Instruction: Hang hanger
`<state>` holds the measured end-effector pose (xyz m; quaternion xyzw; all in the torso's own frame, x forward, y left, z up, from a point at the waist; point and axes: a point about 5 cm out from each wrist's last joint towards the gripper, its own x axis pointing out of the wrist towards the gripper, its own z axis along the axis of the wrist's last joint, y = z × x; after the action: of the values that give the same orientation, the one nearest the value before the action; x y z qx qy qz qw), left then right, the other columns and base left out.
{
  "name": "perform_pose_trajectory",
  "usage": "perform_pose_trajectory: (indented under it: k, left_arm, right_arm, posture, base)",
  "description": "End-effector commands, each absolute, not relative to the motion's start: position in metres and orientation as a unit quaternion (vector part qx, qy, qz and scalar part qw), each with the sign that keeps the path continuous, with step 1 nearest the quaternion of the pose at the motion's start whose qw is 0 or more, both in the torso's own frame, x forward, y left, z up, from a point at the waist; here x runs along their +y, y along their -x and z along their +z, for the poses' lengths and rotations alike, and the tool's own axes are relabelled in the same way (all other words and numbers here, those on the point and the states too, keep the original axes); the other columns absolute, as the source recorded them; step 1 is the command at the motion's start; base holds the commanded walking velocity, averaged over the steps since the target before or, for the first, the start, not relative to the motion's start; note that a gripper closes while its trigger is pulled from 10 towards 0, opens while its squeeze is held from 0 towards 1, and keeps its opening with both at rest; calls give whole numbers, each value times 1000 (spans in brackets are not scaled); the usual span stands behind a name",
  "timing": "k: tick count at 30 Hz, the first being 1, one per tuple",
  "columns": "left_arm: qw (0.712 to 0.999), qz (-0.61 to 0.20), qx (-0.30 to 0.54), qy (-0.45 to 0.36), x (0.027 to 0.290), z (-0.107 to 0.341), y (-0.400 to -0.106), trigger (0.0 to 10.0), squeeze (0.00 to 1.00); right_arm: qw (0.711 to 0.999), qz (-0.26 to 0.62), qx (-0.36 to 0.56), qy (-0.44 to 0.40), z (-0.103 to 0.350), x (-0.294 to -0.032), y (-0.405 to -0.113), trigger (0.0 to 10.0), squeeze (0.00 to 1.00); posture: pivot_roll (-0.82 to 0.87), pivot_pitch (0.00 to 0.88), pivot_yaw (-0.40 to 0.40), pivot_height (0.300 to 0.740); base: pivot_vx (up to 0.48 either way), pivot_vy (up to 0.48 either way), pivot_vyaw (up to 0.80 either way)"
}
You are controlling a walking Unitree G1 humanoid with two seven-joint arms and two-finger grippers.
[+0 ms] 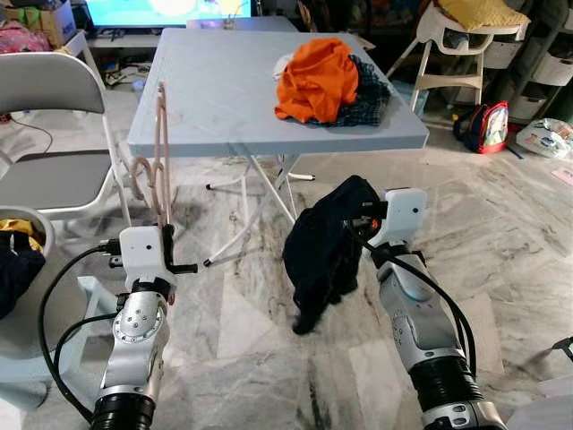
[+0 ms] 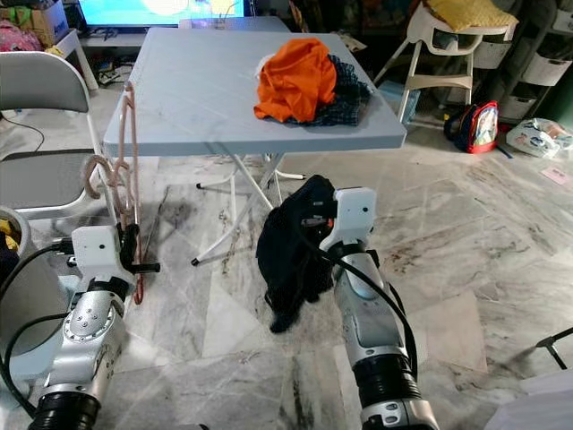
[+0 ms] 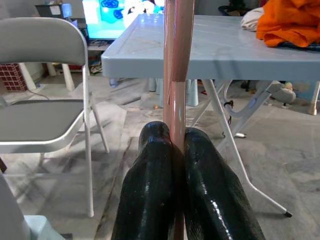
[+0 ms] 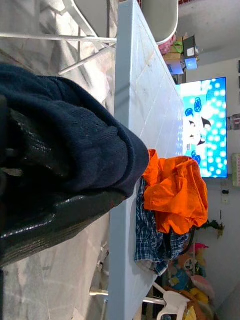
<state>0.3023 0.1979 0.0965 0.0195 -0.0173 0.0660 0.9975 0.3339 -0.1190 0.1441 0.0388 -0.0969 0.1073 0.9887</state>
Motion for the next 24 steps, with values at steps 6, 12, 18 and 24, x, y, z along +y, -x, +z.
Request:
perform_pose_trajectory:
  k: [6,12,18,24]
  left_arm:
    - [998,63,-29,-12,197,103,-306,10000,0]
    - [998,56,-33,-12,196,105,-308,10000,0]
    - [998,54,-38,-10,195,109,-312,10000,0]
    - [999,37,-37,-14,197,108,-309,10000,0]
  right_arm:
    - [986,108,-116,-43,151,-121,-336,10000,0]
    - [984,116,-123,-48,154,-118,-336,10000,0]
    - [983,118,-132,-44,158,-115,-337,10000,0]
    - [982,119,-138,-49,162,-114,-339,10000,0]
  posture:
    - [224,120,-61,740]
    - [221,121,-62,740]
    - [225,127,-65,740]
    - [230,131,-67,740]
  base:
    - [336,342,0]
    - [342,337,0]
    - [351,328,309]
    - [352,325,0]
